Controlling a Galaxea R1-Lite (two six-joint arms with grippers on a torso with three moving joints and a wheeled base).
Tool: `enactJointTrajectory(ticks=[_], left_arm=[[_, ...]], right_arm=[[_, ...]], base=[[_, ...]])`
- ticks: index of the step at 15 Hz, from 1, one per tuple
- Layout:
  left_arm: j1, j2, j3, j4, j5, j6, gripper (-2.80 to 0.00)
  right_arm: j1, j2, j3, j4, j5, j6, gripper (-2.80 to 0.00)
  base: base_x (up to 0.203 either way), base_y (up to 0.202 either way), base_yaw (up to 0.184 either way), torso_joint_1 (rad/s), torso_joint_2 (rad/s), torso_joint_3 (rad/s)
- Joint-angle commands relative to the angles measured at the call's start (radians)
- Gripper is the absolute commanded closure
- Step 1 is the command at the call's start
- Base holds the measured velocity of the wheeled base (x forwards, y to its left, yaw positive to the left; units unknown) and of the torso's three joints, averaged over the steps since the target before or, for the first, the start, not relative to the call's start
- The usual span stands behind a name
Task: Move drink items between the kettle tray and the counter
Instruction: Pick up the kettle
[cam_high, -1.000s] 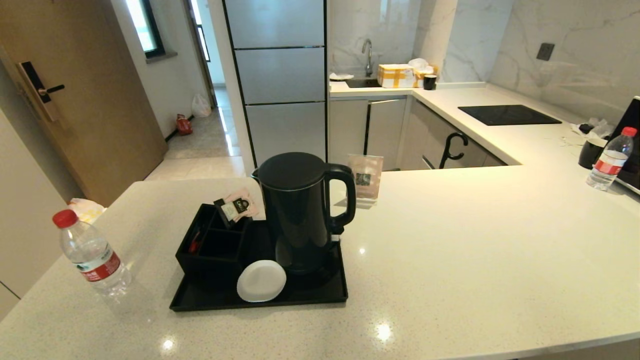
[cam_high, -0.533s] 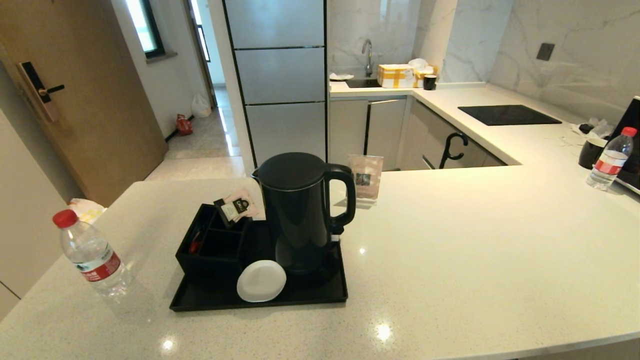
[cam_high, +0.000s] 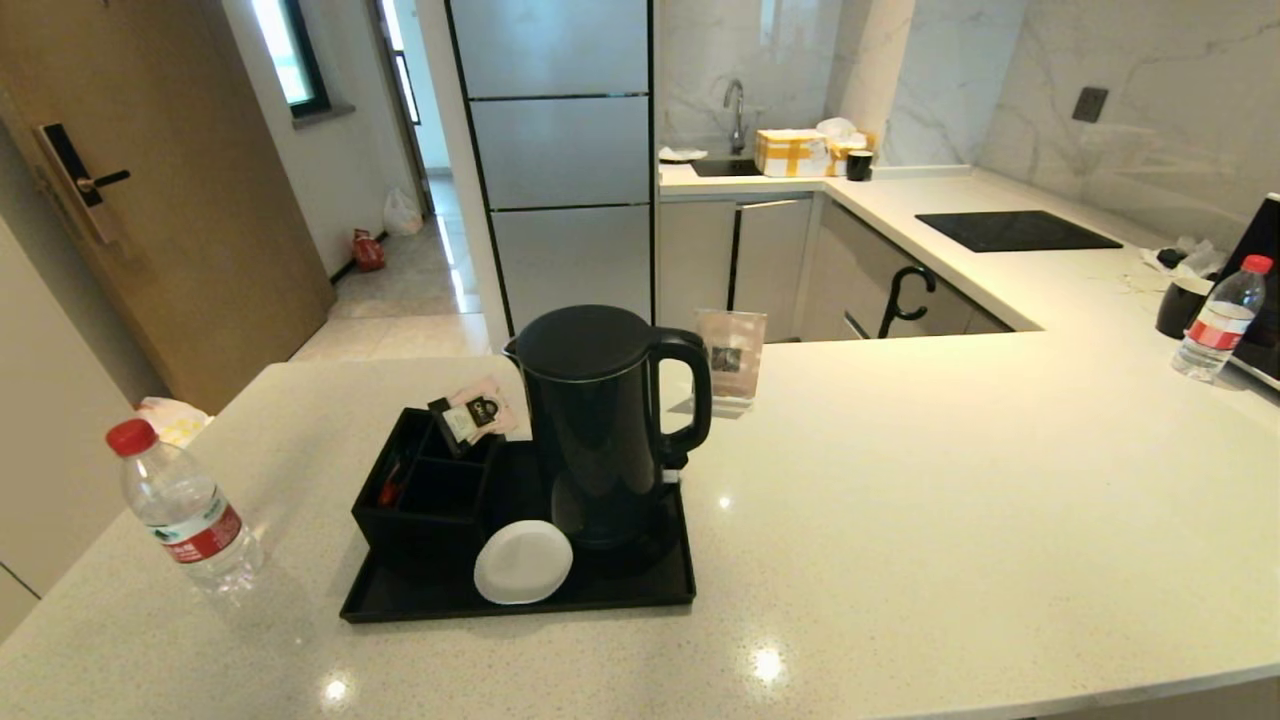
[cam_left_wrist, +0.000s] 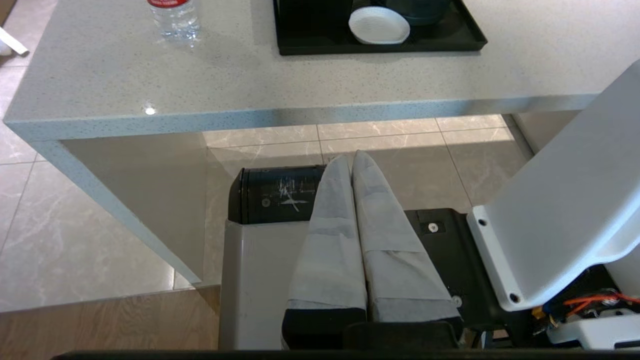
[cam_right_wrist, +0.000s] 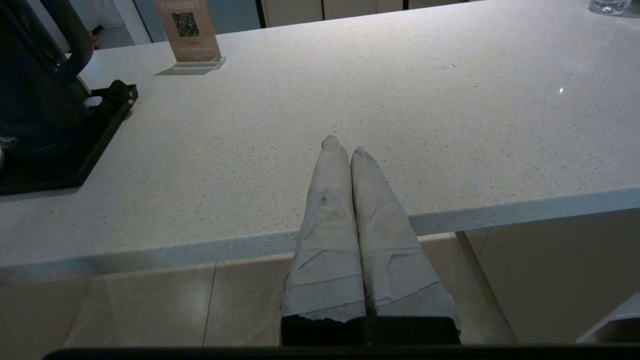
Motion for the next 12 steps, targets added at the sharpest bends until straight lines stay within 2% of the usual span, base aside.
enactJointTrajectory(ticks=[1,2,3,4,6,8,10,11,12], left_arm=[[0.001,-0.019,0.014,0.008,0.000,-0.001,0.00],[0.001,-0.019,0.019,-0.002,0.009,0.000,0.00],[0.001,-0.019,0.061,-0.086,0.047,0.000,0.00],[0.001,-0.019,0.136,-0.226,0.080,0.001,0.00],[0.001,-0.019,0.426,-0.551,0.155,0.002,0.00],[0.001,-0.019,0.798,-0.948,0.197,0.021,0.00],[0.001,-0.019,1.042,-1.339,0.213,0.041,0.00],[0.001,-0.019,1.110,-1.450,0.188,0.050,0.00],[0.001,-0.020,1.132,-1.472,0.168,0.060,0.00]], right_arm=[[0.000,0.001,0.000,0.000,0.000,0.000,0.00],[0.001,0.001,0.000,-0.001,0.000,0.000,0.00],[0.002,0.001,0.000,0.000,0.000,0.000,0.00],[0.002,0.001,0.000,0.000,0.000,0.000,0.00],[0.002,0.001,0.000,0.000,0.000,0.000,0.00],[0.002,0.001,0.000,-0.001,0.000,0.000,0.00],[0.002,0.001,0.000,-0.001,0.000,0.000,0.00],[0.002,0.001,0.000,0.000,0.000,0.000,0.00],[0.002,0.001,0.000,0.000,0.000,0.000,0.00]], base=[[0.000,0.000,0.000,0.000,0.00,0.000],[0.000,0.000,0.000,0.000,0.00,0.000],[0.000,0.000,0.000,0.000,0.00,0.000],[0.000,0.000,0.000,0.000,0.00,0.000],[0.000,0.000,0.000,0.000,0.00,0.000],[0.000,0.000,0.000,0.000,0.00,0.000],[0.000,0.000,0.000,0.000,0.00,0.000],[0.000,0.000,0.000,0.000,0.00,0.000],[0.000,0.000,0.000,0.000,0.00,0.000]])
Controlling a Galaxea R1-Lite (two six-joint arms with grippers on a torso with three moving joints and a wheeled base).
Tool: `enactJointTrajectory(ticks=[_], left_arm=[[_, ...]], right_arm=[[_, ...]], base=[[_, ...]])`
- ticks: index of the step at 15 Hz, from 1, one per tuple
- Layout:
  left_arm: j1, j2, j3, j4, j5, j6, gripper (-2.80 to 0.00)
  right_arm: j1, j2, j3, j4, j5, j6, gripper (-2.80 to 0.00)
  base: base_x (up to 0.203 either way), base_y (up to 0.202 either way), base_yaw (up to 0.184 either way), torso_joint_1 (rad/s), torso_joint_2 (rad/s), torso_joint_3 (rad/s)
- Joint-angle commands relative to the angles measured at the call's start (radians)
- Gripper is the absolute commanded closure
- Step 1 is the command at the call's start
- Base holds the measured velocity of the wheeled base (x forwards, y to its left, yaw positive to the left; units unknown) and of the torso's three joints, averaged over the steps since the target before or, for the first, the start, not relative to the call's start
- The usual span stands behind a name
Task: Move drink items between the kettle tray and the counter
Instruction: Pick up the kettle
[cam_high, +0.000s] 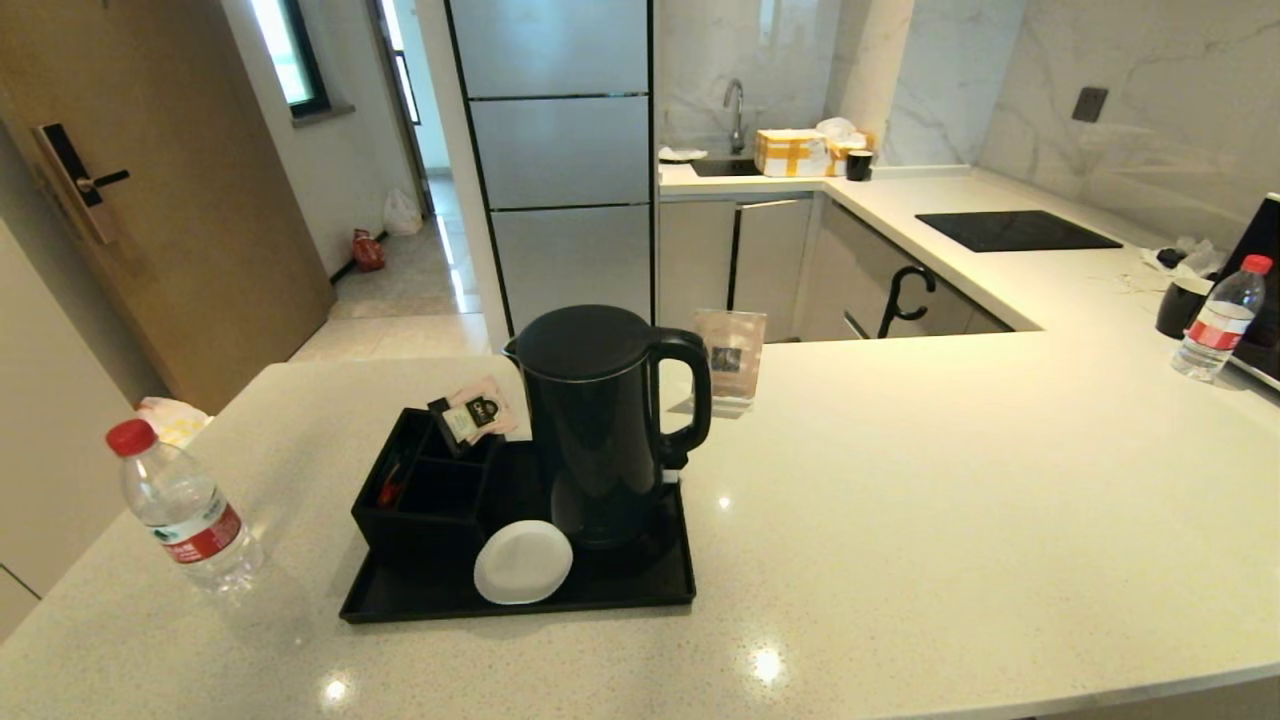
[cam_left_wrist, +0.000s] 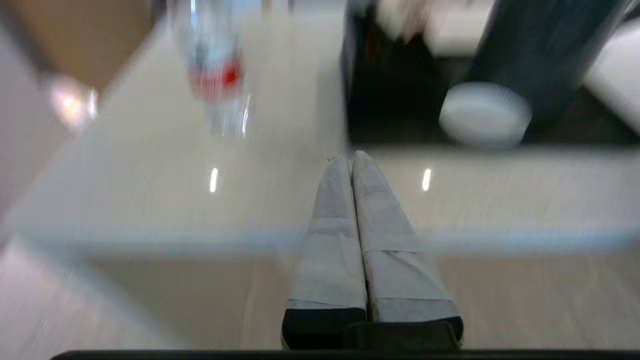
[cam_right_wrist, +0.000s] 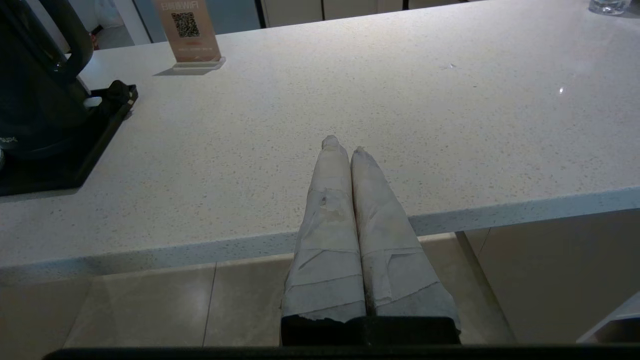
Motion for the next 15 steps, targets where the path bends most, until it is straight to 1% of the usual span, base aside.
enactJointTrajectory(ticks=[1,2,7,15], left_arm=[[0.000,-0.002,0.071,-0.162,-0.030,0.014,0.00],[0.000,-0.003,0.067,-0.096,-0.050,0.024,0.00],[0.000,-0.003,0.075,-0.123,-0.052,0.008,0.00],[0.000,-0.003,0.076,-0.128,-0.052,0.008,0.00]], right_arm=[[0.000,0.001,0.000,0.000,0.000,0.000,0.00],[0.000,0.001,0.000,0.000,0.000,0.000,0.00],[0.000,0.001,0.000,0.000,0.000,0.000,0.00],[0.000,0.001,0.000,0.000,0.000,0.000,0.00]], base=[[0.000,0.000,0.000,0.000,0.00,0.000],[0.000,0.000,0.000,0.000,0.00,0.000],[0.000,0.000,0.000,0.000,0.00,0.000],[0.000,0.000,0.000,0.000,0.00,0.000]])
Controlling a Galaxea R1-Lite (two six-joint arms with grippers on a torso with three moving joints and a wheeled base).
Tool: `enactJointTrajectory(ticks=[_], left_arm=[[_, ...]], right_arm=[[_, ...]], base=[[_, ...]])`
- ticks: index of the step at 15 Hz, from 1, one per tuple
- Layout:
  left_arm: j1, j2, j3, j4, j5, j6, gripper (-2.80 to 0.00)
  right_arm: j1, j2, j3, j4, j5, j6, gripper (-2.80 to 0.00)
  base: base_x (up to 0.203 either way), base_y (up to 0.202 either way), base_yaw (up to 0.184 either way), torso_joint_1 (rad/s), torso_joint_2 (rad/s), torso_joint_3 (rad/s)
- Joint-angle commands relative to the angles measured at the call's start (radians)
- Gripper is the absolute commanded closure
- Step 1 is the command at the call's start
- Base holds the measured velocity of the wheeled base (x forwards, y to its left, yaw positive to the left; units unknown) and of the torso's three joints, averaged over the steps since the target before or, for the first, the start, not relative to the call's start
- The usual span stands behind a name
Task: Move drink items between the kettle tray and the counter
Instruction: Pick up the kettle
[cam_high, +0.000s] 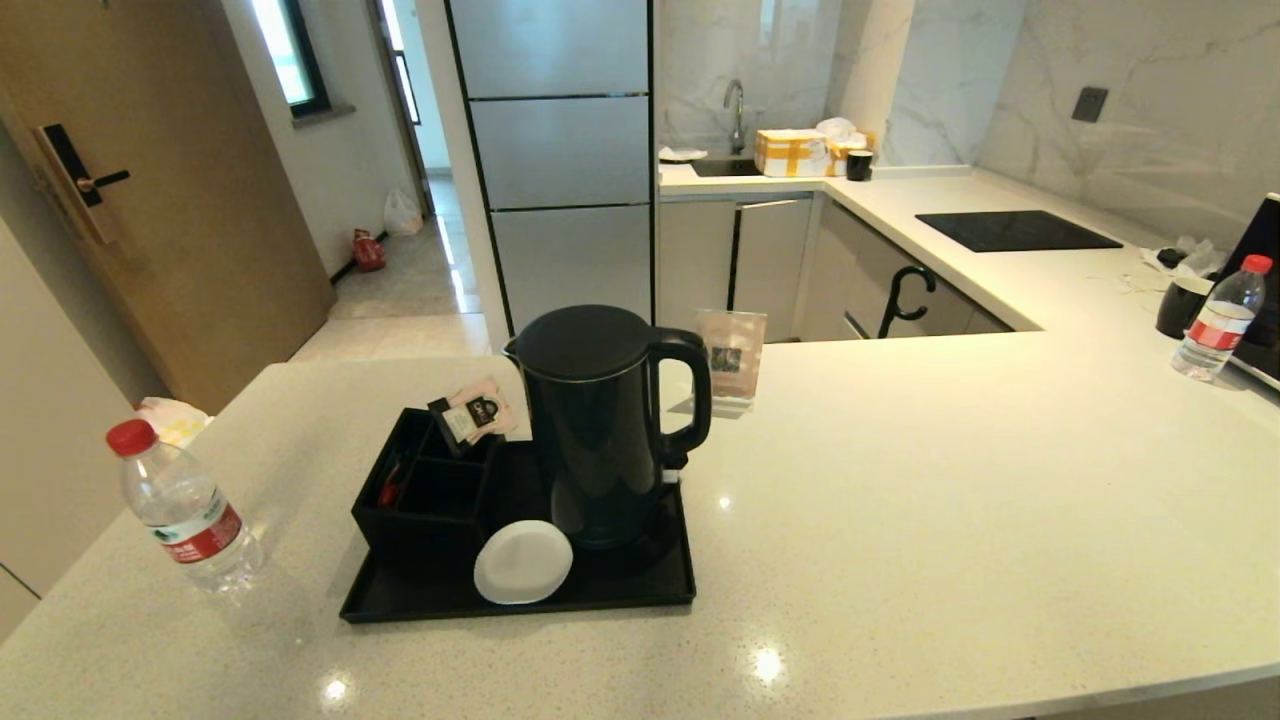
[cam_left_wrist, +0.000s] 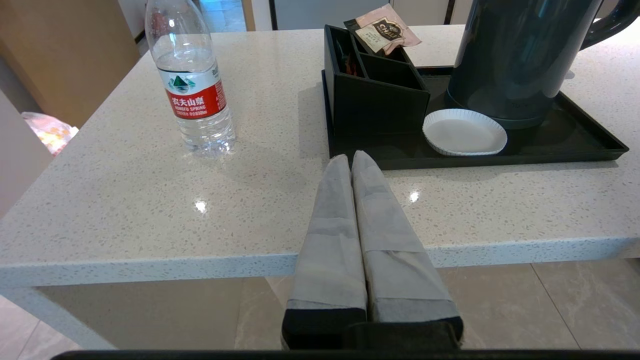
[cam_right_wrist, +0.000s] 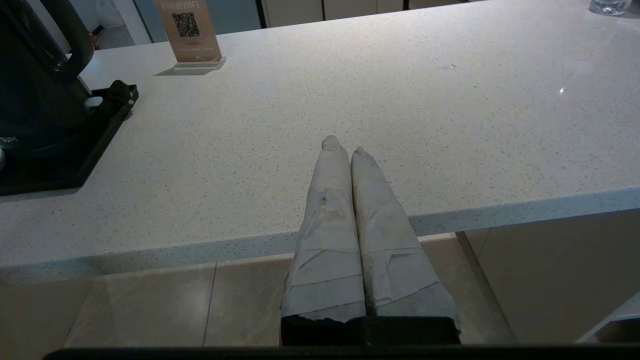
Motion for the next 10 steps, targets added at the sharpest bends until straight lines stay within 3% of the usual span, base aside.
enactJointTrajectory(ticks=[1,7,9,10], left_arm=[[0.000,-0.002,0.000,0.000,0.000,0.000,0.00],[0.000,-0.002,0.000,0.000,0.000,0.000,0.00],[0.000,-0.002,0.000,0.000,0.000,-0.001,0.00],[0.000,-0.002,0.000,0.000,0.000,-0.001,0.00]], right_arm=[[-0.001,0.001,0.000,0.000,0.000,0.000,0.00],[-0.001,0.001,0.000,0.000,0.000,0.000,0.00],[0.000,0.003,-0.006,0.015,0.010,-0.085,0.00],[0.000,0.004,-0.008,0.020,0.012,-0.087,0.00]], base=[[0.000,0.000,0.000,0.000,0.00,0.000],[0.000,0.000,0.000,0.000,0.00,0.000],[0.000,0.000,0.000,0.000,0.00,0.000],[0.000,0.000,0.000,0.000,0.00,0.000]])
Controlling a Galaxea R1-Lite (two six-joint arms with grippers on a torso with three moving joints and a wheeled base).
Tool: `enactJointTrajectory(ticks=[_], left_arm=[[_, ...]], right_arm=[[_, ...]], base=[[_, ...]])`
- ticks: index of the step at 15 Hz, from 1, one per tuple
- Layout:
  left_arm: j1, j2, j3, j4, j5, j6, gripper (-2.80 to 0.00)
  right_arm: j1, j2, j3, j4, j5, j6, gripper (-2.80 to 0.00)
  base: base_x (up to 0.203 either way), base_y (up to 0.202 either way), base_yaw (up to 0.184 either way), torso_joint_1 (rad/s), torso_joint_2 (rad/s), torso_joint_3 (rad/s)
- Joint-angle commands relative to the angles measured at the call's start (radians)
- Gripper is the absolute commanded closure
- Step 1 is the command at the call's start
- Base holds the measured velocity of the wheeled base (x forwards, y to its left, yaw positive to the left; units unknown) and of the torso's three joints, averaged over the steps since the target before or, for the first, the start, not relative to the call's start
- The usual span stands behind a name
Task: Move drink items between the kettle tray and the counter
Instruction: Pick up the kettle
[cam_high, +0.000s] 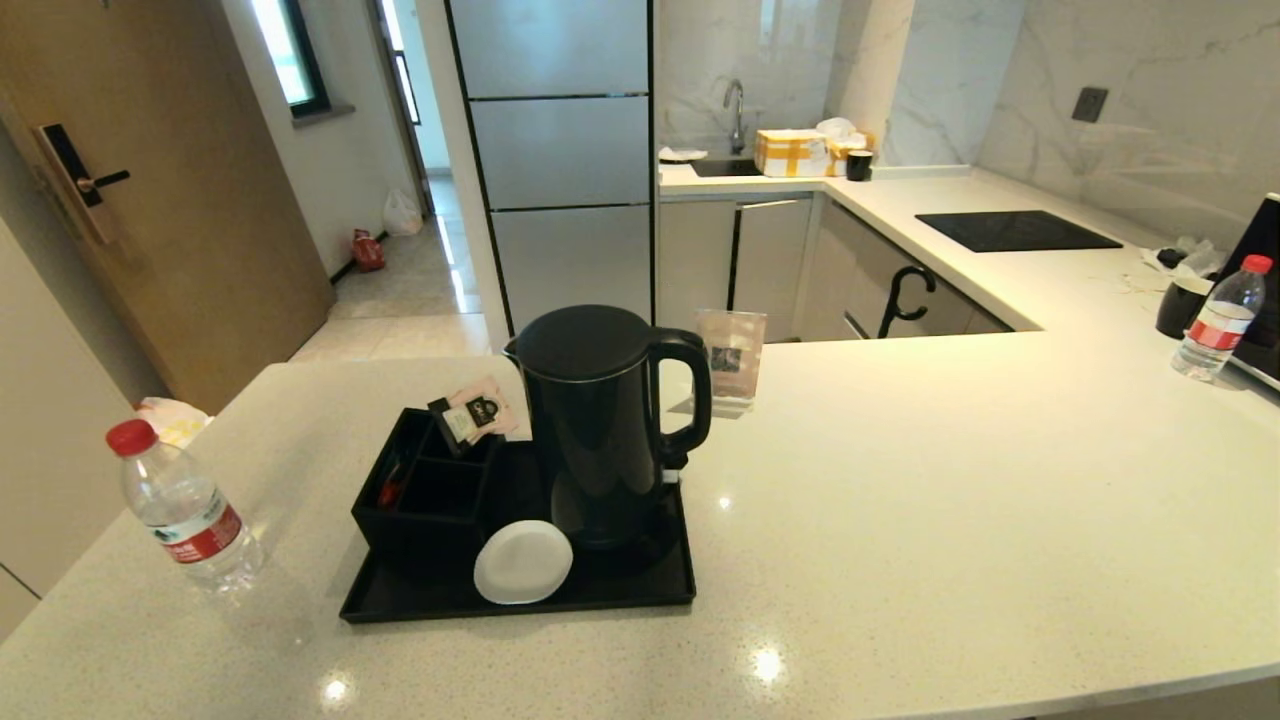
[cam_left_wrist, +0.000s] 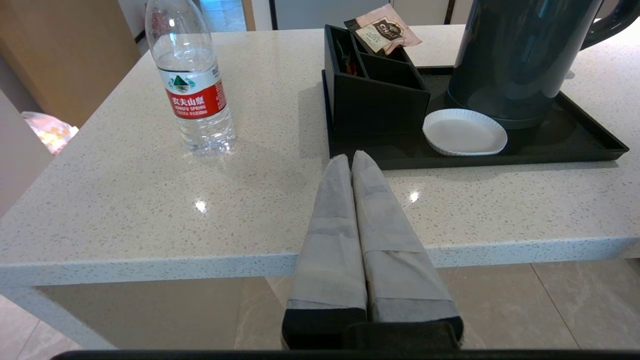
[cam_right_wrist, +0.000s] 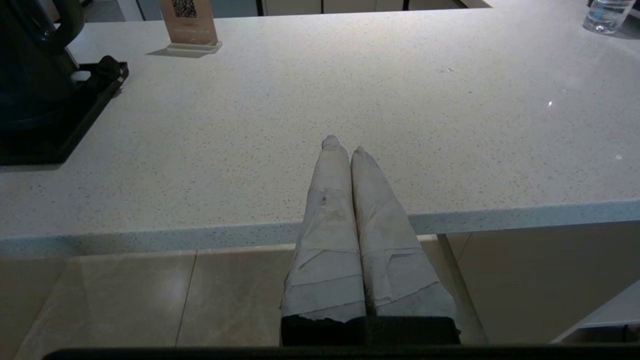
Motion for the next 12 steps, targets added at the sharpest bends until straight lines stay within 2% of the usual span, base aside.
enactJointTrajectory(ticks=[1,4,8,9,12], left_arm=[[0.000,-0.002,0.000,0.000,0.000,0.000,0.00],[0.000,-0.002,0.000,0.000,0.000,0.000,0.00],[0.000,0.000,0.000,0.000,0.000,0.000,0.00],[0.000,-0.002,0.000,0.000,0.000,0.000,0.00],[0.000,-0.002,0.000,0.000,0.000,0.000,0.00]], right_arm=[[0.001,0.003,-0.006,0.006,0.000,-0.009,0.00],[0.001,0.012,-0.050,0.034,-0.003,0.001,0.00],[0.001,0.289,-0.369,0.085,0.009,0.110,0.00],[0.001,0.399,-0.439,0.123,0.027,0.126,0.00],[0.002,0.680,-0.571,0.215,0.154,0.146,0.00]], base=[[0.000,0.000,0.000,0.000,0.00,0.000],[0.000,0.000,0.000,0.000,0.00,0.000],[0.000,0.000,0.000,0.000,0.00,0.000],[0.000,0.000,0.000,0.000,0.00,0.000],[0.000,0.000,0.000,0.000,0.00,0.000]])
